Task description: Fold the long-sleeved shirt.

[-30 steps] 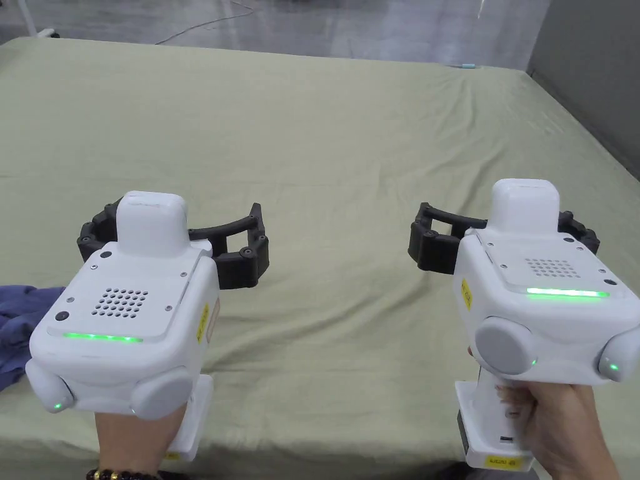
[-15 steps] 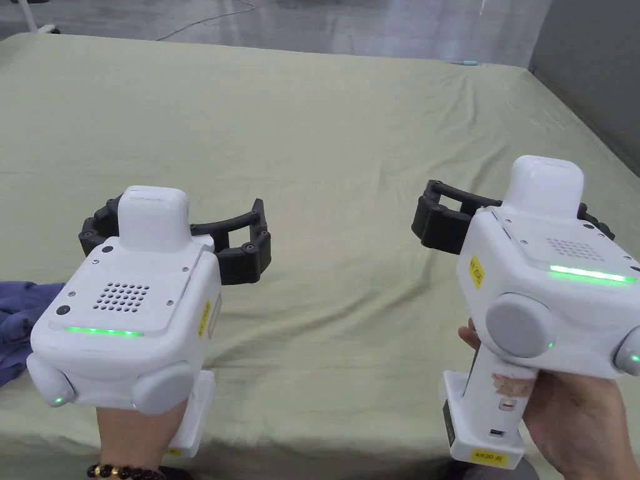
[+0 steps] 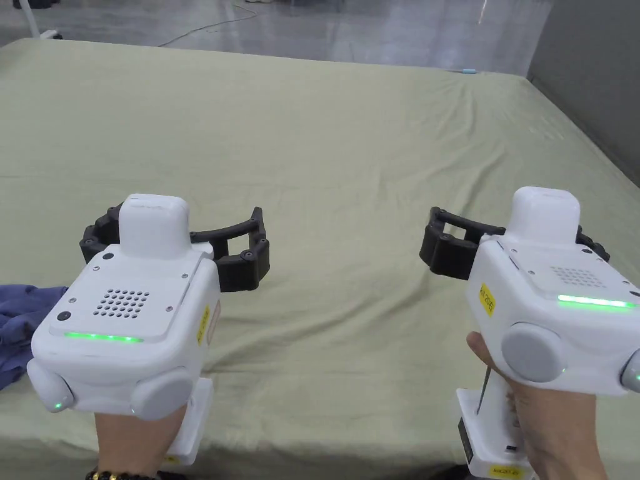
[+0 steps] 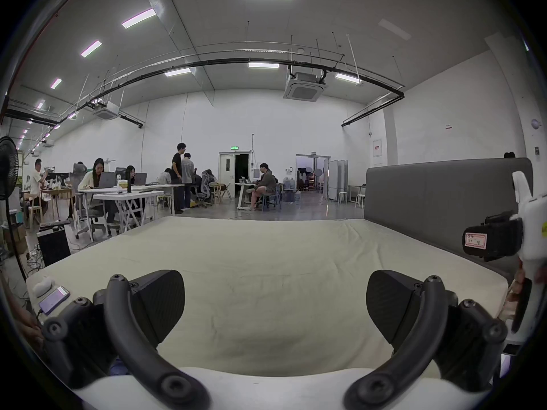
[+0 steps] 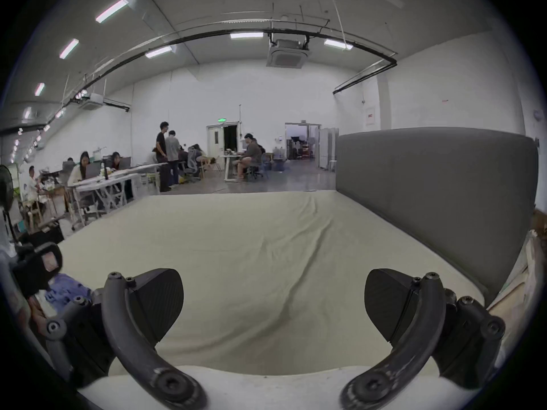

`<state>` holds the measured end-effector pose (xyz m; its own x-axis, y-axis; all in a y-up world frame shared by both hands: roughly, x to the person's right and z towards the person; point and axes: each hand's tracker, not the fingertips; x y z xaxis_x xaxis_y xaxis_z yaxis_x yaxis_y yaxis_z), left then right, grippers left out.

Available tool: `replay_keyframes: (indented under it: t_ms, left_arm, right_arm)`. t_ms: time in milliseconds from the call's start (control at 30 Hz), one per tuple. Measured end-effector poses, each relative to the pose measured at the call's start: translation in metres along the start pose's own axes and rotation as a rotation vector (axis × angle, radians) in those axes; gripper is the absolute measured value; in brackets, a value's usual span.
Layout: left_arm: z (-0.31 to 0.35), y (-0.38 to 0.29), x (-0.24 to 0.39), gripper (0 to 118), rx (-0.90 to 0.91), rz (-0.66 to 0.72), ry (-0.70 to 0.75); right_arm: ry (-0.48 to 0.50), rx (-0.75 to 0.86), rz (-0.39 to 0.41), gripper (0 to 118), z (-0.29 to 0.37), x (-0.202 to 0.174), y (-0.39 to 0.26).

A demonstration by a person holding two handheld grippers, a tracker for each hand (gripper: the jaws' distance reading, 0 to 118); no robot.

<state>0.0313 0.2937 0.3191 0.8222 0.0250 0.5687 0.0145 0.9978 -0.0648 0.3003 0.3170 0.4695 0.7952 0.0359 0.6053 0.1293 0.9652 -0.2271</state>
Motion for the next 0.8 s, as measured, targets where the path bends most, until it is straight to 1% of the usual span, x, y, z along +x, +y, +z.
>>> replay_keyframes:
  t_ms: [100,167,400,600,800]
  left_arm:
    - [0.0001,-0.0011,0.0012,118,-0.004,-0.003,0.003]
    - [-0.0002,-0.0012,0.0019,118,-0.007,-0.008,0.003]
    - [0.0003,0.0010,0.0026,118,-0.002,-0.010,0.001]
    - [0.0002,0.0020,0.0028,118,0.000,-0.017,0.008]
    - [0.0015,0.0006,0.0038,118,0.006,-0.030,0.011]
  right_arm:
    - [0.028,0.005,0.057,118,0.0014,-0.0001,-0.0072]
    - [0.027,0.003,0.064,118,0.0022,-0.0009,-0.0076]
    - [0.036,0.023,0.036,118,0.0053,-0.0011,-0.0015]
    - [0.047,0.032,0.032,118,0.0058,-0.0021,-0.0010]
    - [0.035,0.029,0.021,118,0.0048,-0.0013,-0.0015]
